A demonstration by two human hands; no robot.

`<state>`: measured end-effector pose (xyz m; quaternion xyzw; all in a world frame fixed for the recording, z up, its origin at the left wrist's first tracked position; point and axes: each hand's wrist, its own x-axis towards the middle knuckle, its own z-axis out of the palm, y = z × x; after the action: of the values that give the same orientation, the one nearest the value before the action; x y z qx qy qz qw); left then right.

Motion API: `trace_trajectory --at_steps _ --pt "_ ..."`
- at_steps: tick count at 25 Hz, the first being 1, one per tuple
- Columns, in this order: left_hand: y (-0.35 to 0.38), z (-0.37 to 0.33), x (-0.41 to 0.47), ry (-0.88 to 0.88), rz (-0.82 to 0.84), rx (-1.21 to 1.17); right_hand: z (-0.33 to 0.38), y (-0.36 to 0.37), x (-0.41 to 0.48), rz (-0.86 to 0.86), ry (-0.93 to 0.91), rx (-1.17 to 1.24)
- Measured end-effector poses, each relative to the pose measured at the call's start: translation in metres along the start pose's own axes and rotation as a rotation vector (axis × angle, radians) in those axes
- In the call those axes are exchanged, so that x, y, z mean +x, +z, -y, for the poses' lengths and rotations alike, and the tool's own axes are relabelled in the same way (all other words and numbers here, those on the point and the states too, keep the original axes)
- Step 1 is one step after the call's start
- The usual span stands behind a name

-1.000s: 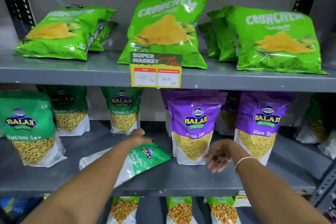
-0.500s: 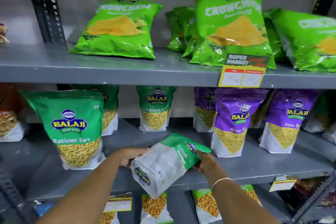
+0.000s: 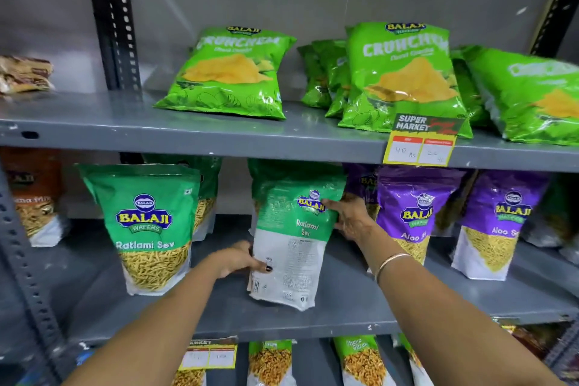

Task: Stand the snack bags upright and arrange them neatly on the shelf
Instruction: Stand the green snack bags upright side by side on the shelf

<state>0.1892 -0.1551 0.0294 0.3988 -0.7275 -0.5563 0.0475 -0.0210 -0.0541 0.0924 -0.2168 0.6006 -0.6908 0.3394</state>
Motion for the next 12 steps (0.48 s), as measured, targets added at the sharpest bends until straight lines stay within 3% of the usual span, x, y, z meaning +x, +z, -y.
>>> trace_trajectory --at_steps 5,10,12 --pt "0.023 0.004 0.033 0.066 -0.341 0.059 -0.002 0.01 0.016 -0.007 -0.147 -0.021" --pt "0.044 0.015 0.051 0.11 -0.429 0.028 -0.017 -0.007 0.025 0.002 -0.137 -0.028" --pt "0.044 0.017 0.053 0.126 -0.426 -0.016 -0.016 -0.013 0.014 0.074 -0.103 -0.14"
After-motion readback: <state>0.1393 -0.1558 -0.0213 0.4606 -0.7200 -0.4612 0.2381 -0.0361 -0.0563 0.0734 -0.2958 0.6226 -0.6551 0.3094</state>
